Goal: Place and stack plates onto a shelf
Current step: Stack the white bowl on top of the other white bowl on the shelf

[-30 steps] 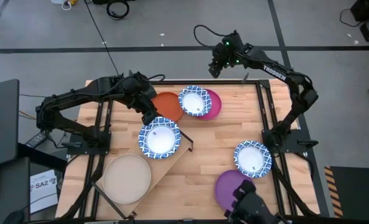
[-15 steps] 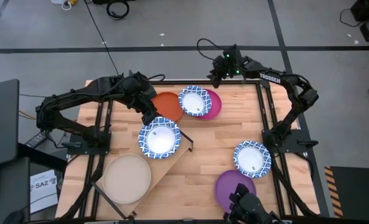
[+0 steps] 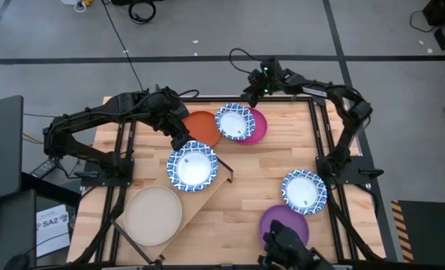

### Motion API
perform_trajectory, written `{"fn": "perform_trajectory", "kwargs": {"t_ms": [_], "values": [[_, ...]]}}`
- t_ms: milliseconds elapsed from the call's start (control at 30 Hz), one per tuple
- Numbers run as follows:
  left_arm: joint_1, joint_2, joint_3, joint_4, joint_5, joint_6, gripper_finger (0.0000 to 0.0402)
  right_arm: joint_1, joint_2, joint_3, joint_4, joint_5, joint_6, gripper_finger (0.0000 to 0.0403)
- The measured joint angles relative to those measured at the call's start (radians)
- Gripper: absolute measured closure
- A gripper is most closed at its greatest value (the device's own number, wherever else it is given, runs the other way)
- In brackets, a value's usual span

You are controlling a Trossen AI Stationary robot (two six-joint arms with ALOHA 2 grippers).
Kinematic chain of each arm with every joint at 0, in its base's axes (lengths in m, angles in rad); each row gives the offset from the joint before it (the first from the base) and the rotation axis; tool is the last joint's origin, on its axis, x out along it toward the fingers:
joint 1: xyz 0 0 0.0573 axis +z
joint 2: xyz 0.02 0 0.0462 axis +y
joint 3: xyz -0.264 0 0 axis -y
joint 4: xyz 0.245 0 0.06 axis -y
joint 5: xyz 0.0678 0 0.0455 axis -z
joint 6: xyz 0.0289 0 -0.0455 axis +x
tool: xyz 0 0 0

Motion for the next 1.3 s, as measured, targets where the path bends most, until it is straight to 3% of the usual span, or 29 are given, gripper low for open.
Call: {"fn": "perform_trajectory", "kwargs": {"t_ms": [333, 1300], "values": [[0.000, 0.000, 0.000, 0.000, 0.000, -0.001, 0.0237, 0.003, 0.171, 0.103, -0.013, -0.098, 0.017, 0.0228], [0.000, 0.000, 0.000, -0.001, 0.000, 0.001, 0.0237, 0.052, 0.237, 0.103, -0.069, 0.020, -0.020, 0.0231]]}}
